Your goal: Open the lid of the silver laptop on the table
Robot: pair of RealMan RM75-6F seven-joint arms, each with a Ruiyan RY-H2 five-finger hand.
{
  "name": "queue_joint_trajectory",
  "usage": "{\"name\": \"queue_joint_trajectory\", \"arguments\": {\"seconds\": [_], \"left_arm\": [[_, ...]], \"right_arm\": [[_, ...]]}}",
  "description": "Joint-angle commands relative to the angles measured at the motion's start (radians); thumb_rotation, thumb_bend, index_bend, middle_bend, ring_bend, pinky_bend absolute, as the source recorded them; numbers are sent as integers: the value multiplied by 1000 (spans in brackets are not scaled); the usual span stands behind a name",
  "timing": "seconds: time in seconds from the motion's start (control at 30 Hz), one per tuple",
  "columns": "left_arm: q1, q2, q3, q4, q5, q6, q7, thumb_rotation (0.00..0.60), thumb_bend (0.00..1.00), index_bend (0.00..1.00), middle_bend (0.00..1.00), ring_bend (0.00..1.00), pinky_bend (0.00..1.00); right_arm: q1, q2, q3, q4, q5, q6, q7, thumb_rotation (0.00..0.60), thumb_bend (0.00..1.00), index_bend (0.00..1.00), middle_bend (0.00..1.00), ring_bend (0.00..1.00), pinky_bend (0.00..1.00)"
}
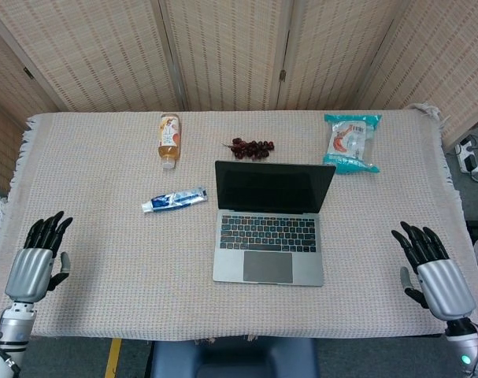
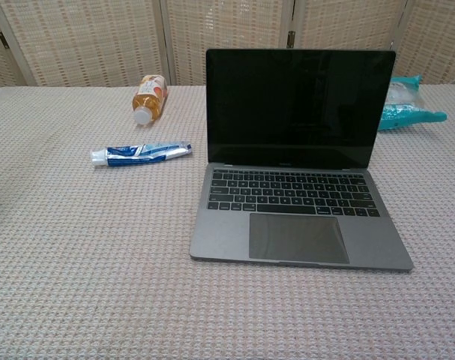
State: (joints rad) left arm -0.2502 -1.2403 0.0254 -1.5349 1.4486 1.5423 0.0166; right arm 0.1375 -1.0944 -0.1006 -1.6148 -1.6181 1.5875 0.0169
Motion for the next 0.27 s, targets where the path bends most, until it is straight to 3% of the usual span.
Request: {"name": "queue_joint_trajectory", "arguments": {"seconds": [0.03, 0.27], "left_arm": [[66, -13, 22, 28, 36, 71, -19, 600, 781, 73, 38, 0, 0], [107, -33, 27, 24, 57, 88, 19, 600, 769, 72, 38, 0, 0]], "right_arm": [[-42, -37, -13, 48, -10, 30, 34, 600, 695, 0, 0, 0, 0], [-58, -62, -10, 100, -38, 31, 78, 600, 696, 0, 0, 0, 0]]}}
